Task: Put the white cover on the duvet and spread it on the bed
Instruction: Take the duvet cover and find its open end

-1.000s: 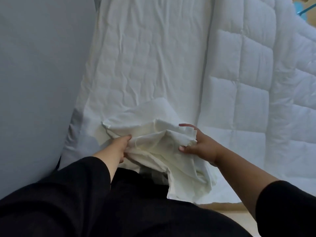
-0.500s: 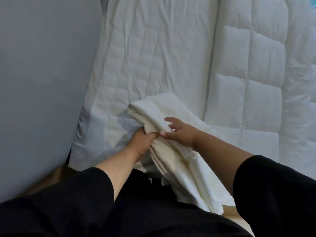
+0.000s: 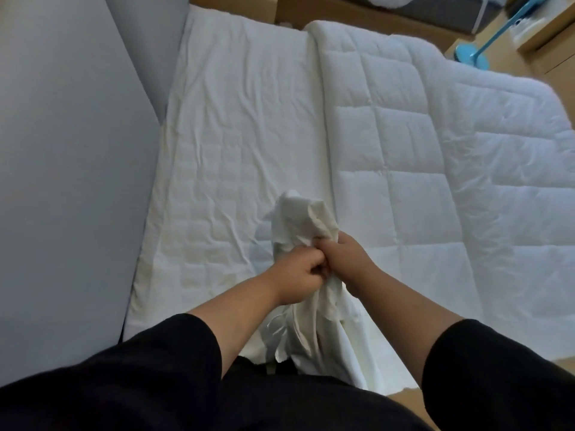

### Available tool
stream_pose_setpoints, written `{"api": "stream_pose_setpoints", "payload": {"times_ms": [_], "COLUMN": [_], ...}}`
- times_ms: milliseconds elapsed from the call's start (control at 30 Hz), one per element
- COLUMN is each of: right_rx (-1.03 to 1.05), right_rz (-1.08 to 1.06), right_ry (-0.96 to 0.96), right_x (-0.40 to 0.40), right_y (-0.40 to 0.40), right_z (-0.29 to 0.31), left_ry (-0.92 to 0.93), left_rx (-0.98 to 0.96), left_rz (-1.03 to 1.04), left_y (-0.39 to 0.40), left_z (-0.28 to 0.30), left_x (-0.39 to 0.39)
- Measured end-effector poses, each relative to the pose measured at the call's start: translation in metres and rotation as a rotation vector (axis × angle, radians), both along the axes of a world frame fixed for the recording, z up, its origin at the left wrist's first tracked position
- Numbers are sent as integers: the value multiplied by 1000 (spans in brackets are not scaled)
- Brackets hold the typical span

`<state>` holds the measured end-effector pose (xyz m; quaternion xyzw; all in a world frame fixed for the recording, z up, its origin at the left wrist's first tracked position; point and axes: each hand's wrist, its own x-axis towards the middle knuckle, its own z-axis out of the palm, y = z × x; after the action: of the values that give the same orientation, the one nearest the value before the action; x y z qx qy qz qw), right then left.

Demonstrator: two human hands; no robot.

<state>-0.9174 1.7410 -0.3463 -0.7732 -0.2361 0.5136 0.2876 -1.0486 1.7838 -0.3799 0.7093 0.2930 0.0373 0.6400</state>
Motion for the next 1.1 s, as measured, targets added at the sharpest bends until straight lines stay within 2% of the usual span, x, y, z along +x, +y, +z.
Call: {"api": "stream_pose_setpoints", "payload": {"times_ms": [100, 167, 233, 300, 400, 467, 533, 600, 700, 833, 933, 1100], "right_rx": [-17, -3, 18, 37, 85, 119, 151, 175, 202, 272, 354, 592], "right_rz": [-62, -95, -125, -149, -183, -202, -228, -252, -291, -295, -307, -266], "right_ry": [-46, -1, 43, 60, 56, 79, 143, 224, 302, 312, 287, 343], "right_x": [5, 4, 4, 3, 0, -2, -3, -2, -5, -1, 21, 65], "right_y": [-9, -16, -23, -28, -29, -28, -28, -30, -31, -19, -5, 4], "right_z": [1, 4, 7, 11, 22, 31, 40, 47, 56, 85, 123, 200], "left_ry": [4, 19, 30, 16, -120, -196, -176, -76, 162, 277, 212, -124], "left_rx": [-50, -175, -417, -761, -1226, -1375, -1337, -1239, -908, -442, -205, -44], "left_rz": [102, 308, 567, 774, 948, 974, 867, 751, 638, 548, 524, 547], "left_y": [-5, -3, 3, 10, 13, 9, 7, 8, 12, 23, 41, 70], "left_z": [2, -2, -7, -10, -8, -5, -3, -5, 0, 33, 77, 178], "left_x": [1, -1, -2, -2, -2, -4, -7, -6, -8, -22, -45, -84]}}
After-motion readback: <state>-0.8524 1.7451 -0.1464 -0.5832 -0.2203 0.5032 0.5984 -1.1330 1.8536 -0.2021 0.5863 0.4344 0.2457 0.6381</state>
